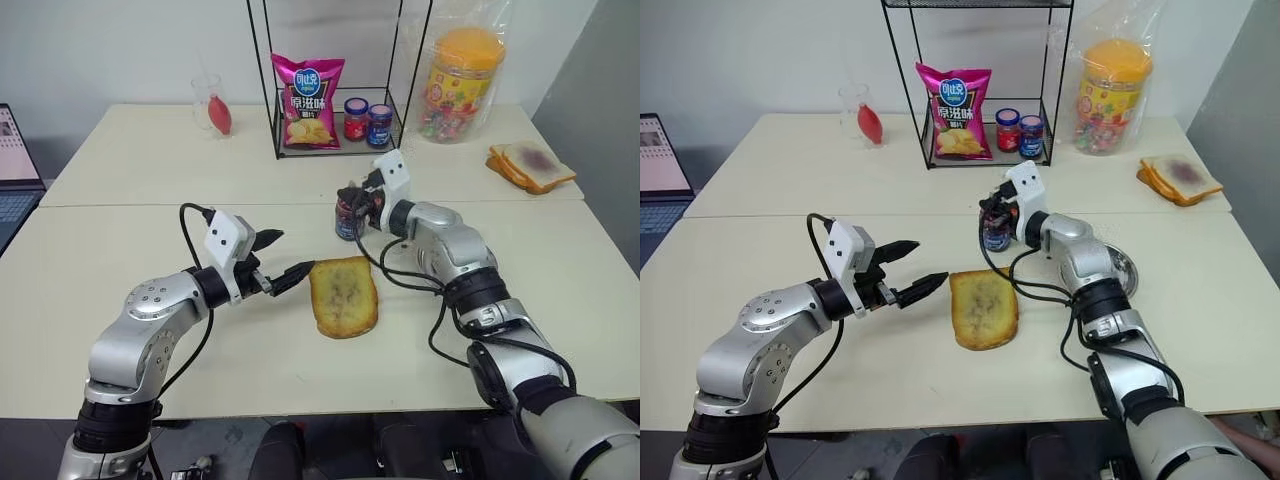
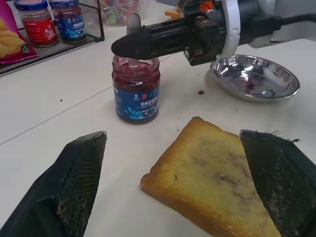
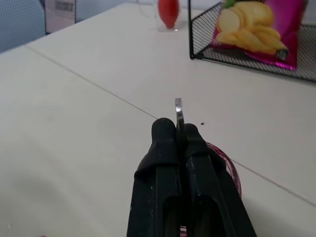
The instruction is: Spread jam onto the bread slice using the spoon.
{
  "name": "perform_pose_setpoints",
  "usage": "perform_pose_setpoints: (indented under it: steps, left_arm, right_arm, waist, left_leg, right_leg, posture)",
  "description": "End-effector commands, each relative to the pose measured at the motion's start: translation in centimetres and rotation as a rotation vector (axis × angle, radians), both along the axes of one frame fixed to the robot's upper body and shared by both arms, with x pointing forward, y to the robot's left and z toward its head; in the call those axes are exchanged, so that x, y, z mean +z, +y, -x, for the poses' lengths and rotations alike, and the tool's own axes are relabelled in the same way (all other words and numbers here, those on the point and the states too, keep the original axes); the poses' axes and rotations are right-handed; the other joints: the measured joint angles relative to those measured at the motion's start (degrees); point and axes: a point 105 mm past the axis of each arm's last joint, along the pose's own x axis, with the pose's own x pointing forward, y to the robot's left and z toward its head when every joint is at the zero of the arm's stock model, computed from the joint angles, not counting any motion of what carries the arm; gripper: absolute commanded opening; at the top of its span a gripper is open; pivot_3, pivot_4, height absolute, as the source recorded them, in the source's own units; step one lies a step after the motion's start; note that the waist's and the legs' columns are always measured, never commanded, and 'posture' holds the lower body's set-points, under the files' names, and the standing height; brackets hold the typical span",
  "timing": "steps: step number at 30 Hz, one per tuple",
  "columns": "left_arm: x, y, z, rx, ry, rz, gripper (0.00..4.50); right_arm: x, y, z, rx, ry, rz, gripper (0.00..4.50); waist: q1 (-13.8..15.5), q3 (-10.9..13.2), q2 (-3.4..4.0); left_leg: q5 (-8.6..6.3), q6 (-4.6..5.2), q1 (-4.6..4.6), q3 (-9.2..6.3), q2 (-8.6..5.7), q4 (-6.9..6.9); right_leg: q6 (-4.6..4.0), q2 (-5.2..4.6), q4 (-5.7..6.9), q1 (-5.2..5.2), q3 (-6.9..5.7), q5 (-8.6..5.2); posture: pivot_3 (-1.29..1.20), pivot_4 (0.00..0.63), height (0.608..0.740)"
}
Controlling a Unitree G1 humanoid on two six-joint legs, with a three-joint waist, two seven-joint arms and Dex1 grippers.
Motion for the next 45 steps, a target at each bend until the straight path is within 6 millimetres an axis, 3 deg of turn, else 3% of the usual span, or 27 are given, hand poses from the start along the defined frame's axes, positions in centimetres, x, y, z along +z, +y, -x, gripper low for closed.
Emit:
perform_pose_setpoints:
  steps: [1,19,33,45]
  left_arm:
    - [1.1,-0.4,0.1,-0.016,-0.052,0.003,4.50]
    - [0.6,-0.5,-0.2,-0.026,-0.050,0.005,4.50]
    - [0.8,-0.5,-0.6,-0.038,-0.066,-0.009,4.50]
    - [0.9,-0.3,-0.7,-0.044,-0.069,-0.017,4.50]
  right_arm:
    - [2.1,-0.3,-0.4,-0.028,0.074,-0.128,0.02]
    - [5.6,-2.5,-0.7,-0.136,0.287,-0.435,0.02]
    - [5.3,-5.3,-1.2,-0.249,0.336,-0.515,0.02]
    - [5.6,-5.1,-1.3,-0.247,0.369,-0.584,0.02]
  waist:
    - [0.00,0.00,0.00]
    - [-0.04,0.00,0.00]
    - [-0.05,0.00,0.00]
    - [-0.04,0.00,0.00]
  left_leg:
    - [0.00,0.00,0.00,0.00,0.00,0.00]
    - [0.00,0.00,-0.02,0.02,-0.01,-0.03]
    - [0.00,0.01,-0.03,0.02,-0.02,-0.03]
    - [0.00,0.01,-0.04,0.03,-0.02,-0.04]
  right_leg:
    - [0.00,0.00,0.00,0.00,0.00,0.00]
    - [0.00,0.00,-0.01,-0.02,-0.01,0.00]
    - [0.00,0.01,-0.02,-0.01,-0.01,0.00]
    - [0.01,0.00,-0.03,-0.01,-0.01,0.00]
  posture:
    - [0.00,0.150,0.740]
    - [0.00,0.150,0.740]
    - [0.00,0.150,0.740]
    - [0.00,0.150,0.740]
